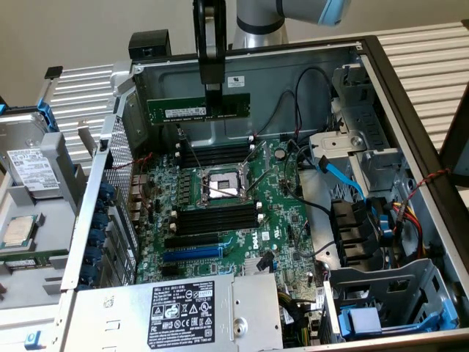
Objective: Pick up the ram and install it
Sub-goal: 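Pick up the ram and move it above insertion slot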
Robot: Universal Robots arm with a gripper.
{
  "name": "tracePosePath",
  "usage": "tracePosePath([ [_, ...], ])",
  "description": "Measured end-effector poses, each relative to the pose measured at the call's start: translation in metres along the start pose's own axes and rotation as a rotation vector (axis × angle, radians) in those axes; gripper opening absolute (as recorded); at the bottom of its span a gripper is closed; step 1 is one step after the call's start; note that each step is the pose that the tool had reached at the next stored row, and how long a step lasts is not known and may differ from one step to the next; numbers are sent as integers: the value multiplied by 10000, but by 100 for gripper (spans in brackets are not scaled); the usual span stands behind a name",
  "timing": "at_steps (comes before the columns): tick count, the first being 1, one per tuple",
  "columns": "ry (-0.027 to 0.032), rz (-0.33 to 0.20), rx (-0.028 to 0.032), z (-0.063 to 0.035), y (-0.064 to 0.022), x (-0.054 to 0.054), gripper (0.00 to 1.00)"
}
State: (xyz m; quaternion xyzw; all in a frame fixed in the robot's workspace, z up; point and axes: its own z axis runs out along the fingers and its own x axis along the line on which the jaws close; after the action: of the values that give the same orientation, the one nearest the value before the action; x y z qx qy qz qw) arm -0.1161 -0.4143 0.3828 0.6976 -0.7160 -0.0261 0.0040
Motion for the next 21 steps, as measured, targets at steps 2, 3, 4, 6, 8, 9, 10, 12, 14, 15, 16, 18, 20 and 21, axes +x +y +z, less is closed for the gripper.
tracePosePath([
  [2, -22, -2, 4, 2, 1, 1, 12],
  [3, -22, -1, 4, 2, 1, 1, 12],
  [4, -23, -1, 4, 3, 1, 1, 12],
  [6, -27, -2, 14, 21, -1, 2, 12],
  [8, -24, -4, 17, 56, -2, 3, 12],
  [9, -24, -4, 19, 74, -3, 3, 12],
  [10, -25, -3, 19, 93, -3, 4, 12],
  [12, -24, -3, 19, 129, -5, 5, 12],
  [14, -24, -3, 18, 165, -7, 6, 12],
  [15, -24, -2, 19, 183, -8, 7, 12],
  [16, -25, -1, 19, 203, -9, 7, 12],
  [18, -25, -2, 19, 239, -16, 8, 12],
  [20, -24, -3, 19, 273, -28, 9, 12],
  [21, -23, -3, 18, 291, -35, 10, 12],
])
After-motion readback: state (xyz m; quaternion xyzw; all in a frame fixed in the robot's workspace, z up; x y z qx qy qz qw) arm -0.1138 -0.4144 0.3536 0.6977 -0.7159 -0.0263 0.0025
